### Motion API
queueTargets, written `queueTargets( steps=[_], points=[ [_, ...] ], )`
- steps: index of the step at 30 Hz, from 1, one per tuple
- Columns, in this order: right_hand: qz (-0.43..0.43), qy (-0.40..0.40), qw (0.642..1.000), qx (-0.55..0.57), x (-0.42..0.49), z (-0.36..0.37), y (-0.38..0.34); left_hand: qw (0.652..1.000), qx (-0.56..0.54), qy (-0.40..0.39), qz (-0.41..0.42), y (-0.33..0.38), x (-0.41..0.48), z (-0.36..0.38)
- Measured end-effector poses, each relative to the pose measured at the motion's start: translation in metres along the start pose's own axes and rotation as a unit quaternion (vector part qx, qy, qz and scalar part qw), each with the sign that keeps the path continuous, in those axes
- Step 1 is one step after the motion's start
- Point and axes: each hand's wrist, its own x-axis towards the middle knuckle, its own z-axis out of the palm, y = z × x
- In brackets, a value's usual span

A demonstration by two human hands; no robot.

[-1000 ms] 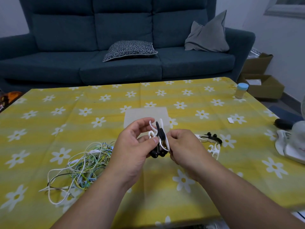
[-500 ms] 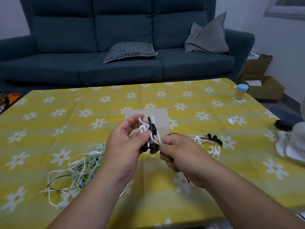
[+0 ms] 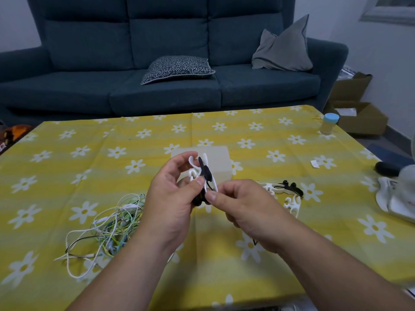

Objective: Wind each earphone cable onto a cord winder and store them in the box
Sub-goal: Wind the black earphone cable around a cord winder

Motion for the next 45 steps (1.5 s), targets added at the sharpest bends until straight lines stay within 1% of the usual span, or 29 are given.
queueTargets(
  steps=[6,21,25,29,34,36,38,40,42,45],
  points=[
    [-0.011,0.011,1.000,0.001,0.001,0.001,0.002,1.000,0.003,-0.003,0.010,-0.002,0.000,0.001],
    [0.002,0.027,1.000,0.003,0.002,0.001,0.003,0.997,0.056,-0.002,0.049,-0.010,0.002,0.004],
    [0.008,0.028,1.000,0.008,0.003,0.001,0.005,0.998,0.042,0.005,0.050,-0.008,0.002,0.004],
    [0.010,0.022,0.999,0.023,0.002,0.001,0.004,0.999,-0.002,0.025,0.032,-0.005,0.003,0.001],
    [0.027,-0.022,0.999,0.026,0.003,0.007,0.008,0.998,-0.032,0.047,0.020,-0.002,0.003,0.000],
    [0.028,-0.034,0.999,0.006,0.002,0.010,0.009,0.998,-0.032,0.047,0.016,-0.003,0.002,0.001],
    [0.021,-0.036,0.998,-0.039,0.001,0.013,0.009,0.998,-0.031,0.051,0.014,-0.004,0.001,0.001],
    [0.019,-0.041,0.998,-0.051,-0.002,0.013,0.005,0.998,-0.023,0.055,0.018,-0.005,0.002,0.001],
    [0.017,-0.045,0.997,-0.061,-0.005,0.009,-0.001,0.998,-0.006,0.057,0.029,-0.006,0.003,0.000],
    [-0.014,-0.029,0.996,-0.084,-0.012,-0.001,-0.012,0.997,0.043,0.049,0.042,-0.008,0.005,-0.003]
  ],
)
